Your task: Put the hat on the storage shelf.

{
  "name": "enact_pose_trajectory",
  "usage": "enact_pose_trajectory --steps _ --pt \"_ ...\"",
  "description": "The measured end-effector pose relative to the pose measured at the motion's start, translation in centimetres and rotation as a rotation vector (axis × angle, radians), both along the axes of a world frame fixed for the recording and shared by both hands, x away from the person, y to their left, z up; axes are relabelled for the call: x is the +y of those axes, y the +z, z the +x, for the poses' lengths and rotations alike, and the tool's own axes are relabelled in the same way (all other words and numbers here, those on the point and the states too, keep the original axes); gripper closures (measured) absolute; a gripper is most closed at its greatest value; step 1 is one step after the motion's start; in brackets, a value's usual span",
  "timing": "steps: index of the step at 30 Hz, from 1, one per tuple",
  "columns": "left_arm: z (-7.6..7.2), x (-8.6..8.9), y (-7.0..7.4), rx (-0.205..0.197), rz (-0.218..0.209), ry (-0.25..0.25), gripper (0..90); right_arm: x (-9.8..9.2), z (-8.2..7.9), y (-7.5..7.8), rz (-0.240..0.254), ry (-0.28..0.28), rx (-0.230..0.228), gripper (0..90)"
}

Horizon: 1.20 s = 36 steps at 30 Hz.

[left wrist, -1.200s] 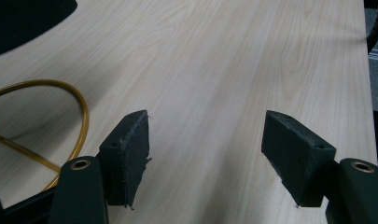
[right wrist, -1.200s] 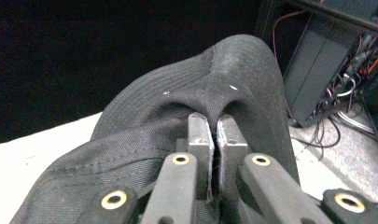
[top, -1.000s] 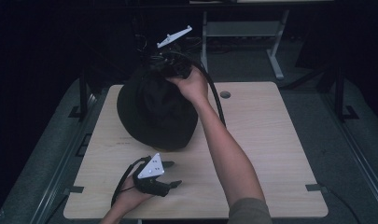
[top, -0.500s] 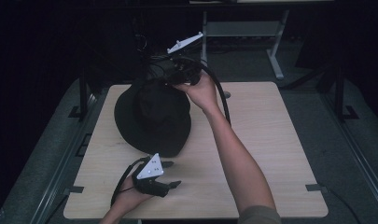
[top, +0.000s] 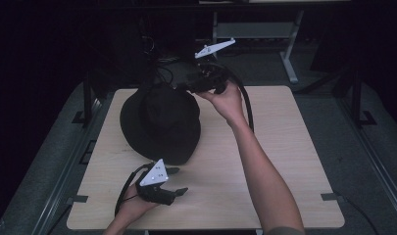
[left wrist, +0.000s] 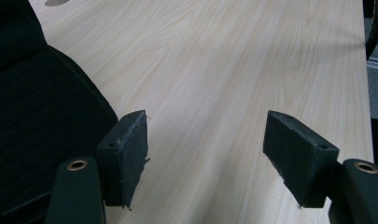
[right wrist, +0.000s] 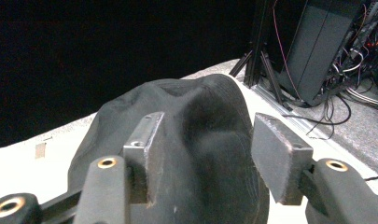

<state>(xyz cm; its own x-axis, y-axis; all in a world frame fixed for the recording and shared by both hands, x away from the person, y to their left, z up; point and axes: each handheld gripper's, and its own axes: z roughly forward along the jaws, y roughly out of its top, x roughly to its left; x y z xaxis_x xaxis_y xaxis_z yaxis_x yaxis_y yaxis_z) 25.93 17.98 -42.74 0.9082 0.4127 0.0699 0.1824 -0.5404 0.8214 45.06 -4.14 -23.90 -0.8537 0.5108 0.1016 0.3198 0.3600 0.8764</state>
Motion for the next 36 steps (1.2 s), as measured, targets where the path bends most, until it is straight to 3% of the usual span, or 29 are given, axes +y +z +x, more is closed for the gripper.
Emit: enact_pose_trajectory --steps 12,26,36 --pt "0.2 0.2 -0.1 0.003 -0.002 0.008 29.6 -2.7 -1.3 -0.6 0.022 -0.018 0.004 41.2" --pt "0.3 0.3 -0.1 0.011 -0.002 0.019 27.7 -5.3 -2.6 -1.4 0.035 -0.052 0.007 32.2" --pt "0.3 0.4 -0.1 0.014 -0.006 0.027 26.1 -7.4 -3.8 -2.8 0.043 -0.056 0.042 30.3"
